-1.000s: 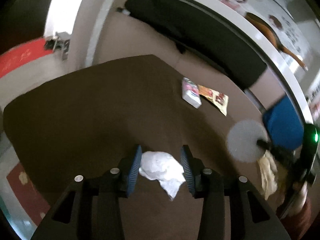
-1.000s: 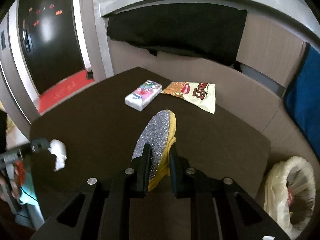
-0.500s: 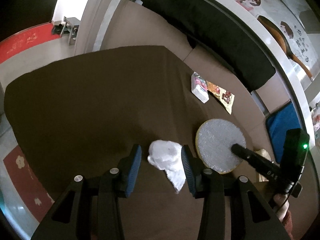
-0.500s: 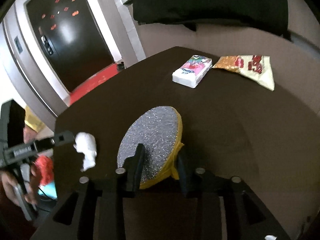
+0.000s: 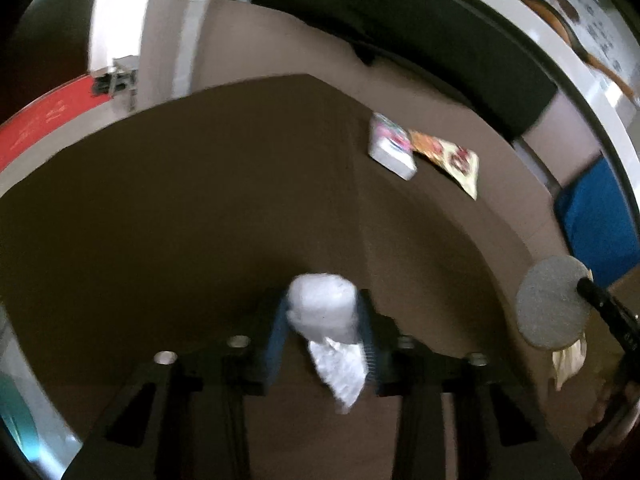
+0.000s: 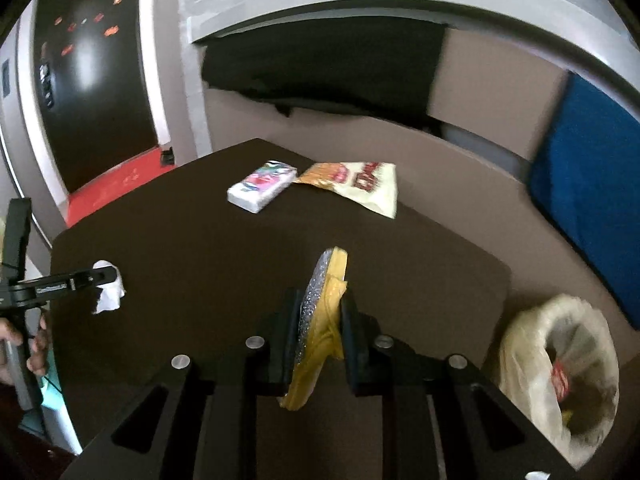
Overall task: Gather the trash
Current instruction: 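Grasp the silver sponge pad by its edge with the right tool while the left tool holds the tissue, then carry the tissue and sponge pad in both tools over the bin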
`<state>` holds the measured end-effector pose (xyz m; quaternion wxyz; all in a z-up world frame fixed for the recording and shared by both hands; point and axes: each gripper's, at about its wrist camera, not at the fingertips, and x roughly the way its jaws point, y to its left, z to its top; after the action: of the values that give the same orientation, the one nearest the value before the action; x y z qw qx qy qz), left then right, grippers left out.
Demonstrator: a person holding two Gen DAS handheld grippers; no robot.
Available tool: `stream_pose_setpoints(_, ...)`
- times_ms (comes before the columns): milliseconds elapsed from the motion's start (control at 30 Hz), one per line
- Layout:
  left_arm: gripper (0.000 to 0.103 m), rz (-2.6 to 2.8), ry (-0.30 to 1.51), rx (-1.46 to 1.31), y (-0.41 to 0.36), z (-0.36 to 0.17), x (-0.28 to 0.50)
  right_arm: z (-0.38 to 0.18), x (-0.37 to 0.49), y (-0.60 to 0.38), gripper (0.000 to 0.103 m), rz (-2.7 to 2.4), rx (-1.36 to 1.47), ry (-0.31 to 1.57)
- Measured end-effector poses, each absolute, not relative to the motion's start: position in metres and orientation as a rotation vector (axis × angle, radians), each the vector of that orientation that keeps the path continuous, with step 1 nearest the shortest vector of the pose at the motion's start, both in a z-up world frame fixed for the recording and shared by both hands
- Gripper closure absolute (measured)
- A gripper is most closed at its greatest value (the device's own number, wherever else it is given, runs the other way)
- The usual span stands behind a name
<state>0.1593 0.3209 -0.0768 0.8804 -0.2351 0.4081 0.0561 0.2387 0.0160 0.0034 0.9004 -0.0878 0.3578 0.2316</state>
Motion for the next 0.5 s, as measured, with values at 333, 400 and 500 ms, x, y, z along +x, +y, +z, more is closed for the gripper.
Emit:
stream_pose_setpoints(333,0.075,-0.004,0.709,-0.343,0.254,-0.021,0.164,0.005,0.212,-0.012,0.087,0.49,-0.102,0.705)
stream_pose_setpoints(400,0.075,-0.014,0.709,-0.358,0.248,-0.019,0.162,0.0,0.208,-0.013,0.087,0.501,-0.089,0.714)
stream_pose_setpoints(500,0.075,-0.036,0.734,-0.367,0.243,-0.021,0.16,-0.011,0.199,-0.007,0.087,0.528,-0.091,0.731)
